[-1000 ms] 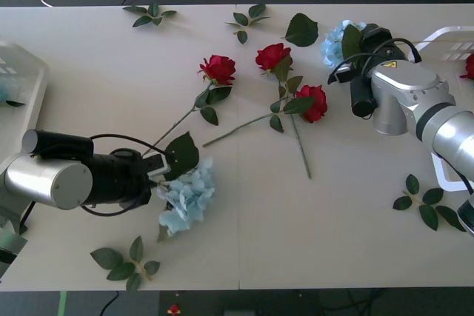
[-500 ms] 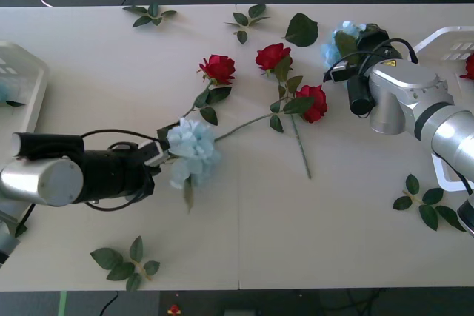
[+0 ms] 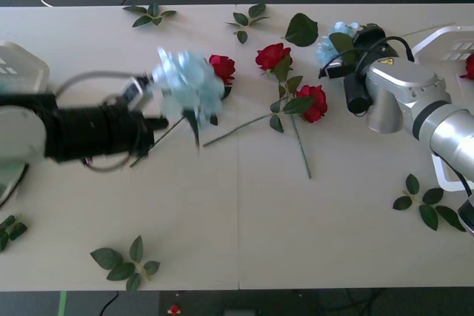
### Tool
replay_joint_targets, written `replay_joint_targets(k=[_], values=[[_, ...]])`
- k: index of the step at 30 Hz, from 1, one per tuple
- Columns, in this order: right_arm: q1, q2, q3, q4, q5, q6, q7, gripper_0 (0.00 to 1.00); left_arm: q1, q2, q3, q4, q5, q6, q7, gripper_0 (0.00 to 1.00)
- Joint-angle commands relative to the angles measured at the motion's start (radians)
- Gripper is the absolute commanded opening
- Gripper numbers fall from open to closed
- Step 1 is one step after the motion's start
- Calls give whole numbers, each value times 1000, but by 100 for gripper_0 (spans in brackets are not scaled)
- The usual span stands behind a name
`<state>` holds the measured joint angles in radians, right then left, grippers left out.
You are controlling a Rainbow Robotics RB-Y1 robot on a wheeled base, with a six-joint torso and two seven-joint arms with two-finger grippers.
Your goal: Place the red flowers into the right box and the blue flowers into the left box. If a person shows an open palm, hand one flower to the person first, then continue sorting.
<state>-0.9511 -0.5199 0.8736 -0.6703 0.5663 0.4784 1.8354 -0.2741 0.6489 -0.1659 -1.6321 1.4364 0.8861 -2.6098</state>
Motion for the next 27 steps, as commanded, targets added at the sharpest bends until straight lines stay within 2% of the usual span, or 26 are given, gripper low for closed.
replay_joint_targets(k=[1, 5, 9, 14, 17, 18, 20, 24, 25, 26, 27], values=[[-54, -72, 8, -124, -102, 28, -25, 0, -112, 86, 59, -20, 75, -9, -95, 0], [-47, -149, 8, -215, -195, 39, -28, 0, -191, 164, 89, -18, 82, -9, -95, 0], [-21, -267, 8, -348, -342, 57, -39, 0, -258, 302, 101, -18, 65, -9, -95, 0], [35, -443, 1, -551, -572, 65, -133, 0, -293, 468, 112, -14, 59, -9, -95, 0], [69, -520, -16, -652, -672, 75, -191, 0, -293, 511, 137, 5, 64, -9, -9, 0], [104, -585, -50, -739, -769, 101, -243, 0, -293, 540, 152, 47, 90, -9, 54, 0], [147, -644, -107, -838, -885, 158, -289, 0, -293, 564, 174, 118, 130, -9, 108, 0], [267, -713, -288, -1009, -1103, 290, -352, 0, -293, 606, 204, 275, 180, -7, 200, 0], [267, -713, -288, -1009, -1103, 290, -352, 0, -293, 606, 204, 275, 180, -7, 200, 0], [361, -720, -427, -1095, -1206, 370, -358, 0, -293, 620, 221, 365, 188, -9, 235, 0], [402, -720, -493, -1131, -1252, 410, -355, 0, -293, 626, 227, 406, 190, -7, 247, 0]])
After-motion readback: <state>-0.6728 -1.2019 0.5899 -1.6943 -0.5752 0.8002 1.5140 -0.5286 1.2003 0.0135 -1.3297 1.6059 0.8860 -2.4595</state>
